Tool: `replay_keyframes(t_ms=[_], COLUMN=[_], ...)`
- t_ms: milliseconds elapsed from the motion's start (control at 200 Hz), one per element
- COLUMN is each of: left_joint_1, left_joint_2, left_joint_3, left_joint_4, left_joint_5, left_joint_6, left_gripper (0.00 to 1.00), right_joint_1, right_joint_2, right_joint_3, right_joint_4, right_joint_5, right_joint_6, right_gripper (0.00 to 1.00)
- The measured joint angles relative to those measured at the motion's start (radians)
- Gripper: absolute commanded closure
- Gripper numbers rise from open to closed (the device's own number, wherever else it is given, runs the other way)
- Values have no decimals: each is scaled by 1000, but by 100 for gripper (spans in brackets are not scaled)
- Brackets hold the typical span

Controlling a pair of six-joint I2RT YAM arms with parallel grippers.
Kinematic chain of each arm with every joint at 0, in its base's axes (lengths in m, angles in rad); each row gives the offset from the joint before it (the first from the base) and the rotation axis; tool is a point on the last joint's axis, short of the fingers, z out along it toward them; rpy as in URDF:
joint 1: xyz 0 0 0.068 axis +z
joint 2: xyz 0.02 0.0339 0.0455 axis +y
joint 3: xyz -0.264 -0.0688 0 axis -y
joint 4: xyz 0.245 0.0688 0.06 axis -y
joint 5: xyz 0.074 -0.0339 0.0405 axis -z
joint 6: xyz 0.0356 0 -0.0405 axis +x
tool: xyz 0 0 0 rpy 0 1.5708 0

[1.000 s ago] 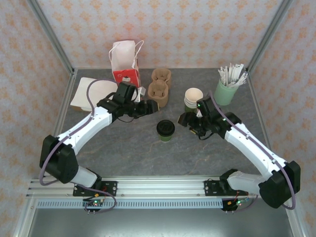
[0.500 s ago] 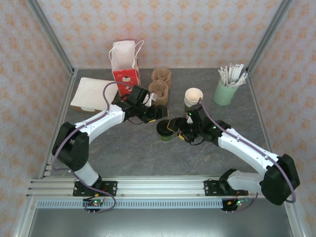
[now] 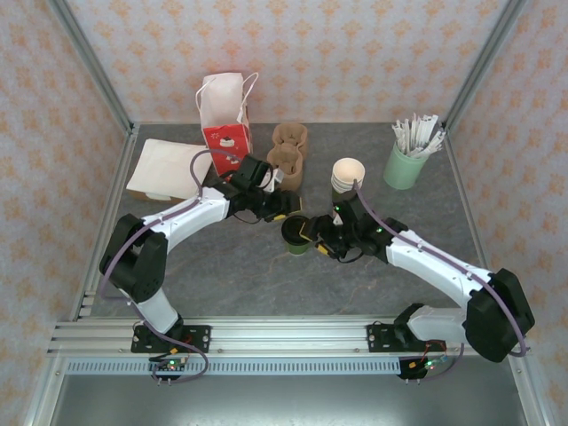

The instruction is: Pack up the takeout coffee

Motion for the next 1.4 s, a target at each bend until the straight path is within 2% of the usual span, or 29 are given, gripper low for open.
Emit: replay_keyframes(t_ms=[335, 576, 901, 1396], left_joint_1=[0, 11, 81, 119], left_joint_2=[4, -5, -140, -268], left_joint_3=[0, -13, -56, -131], left_joint_4=[-1, -1, -45, -121], left_joint_5=[-21, -50, -97, -137], left_joint_6=[-2, -2, 4, 26], left_gripper=[60, 61, 55, 50], right_joint_1=[2, 2, -14, -70], right_joint_2=[20, 66, 130, 326], right_joint_3=[-18, -19, 68, 243], right_joint_4=[80, 133, 89, 90], right_joint_5=[-1, -1, 4, -72], right_joint_6=[37, 45, -29, -129], right_gripper=[46, 46, 45, 43])
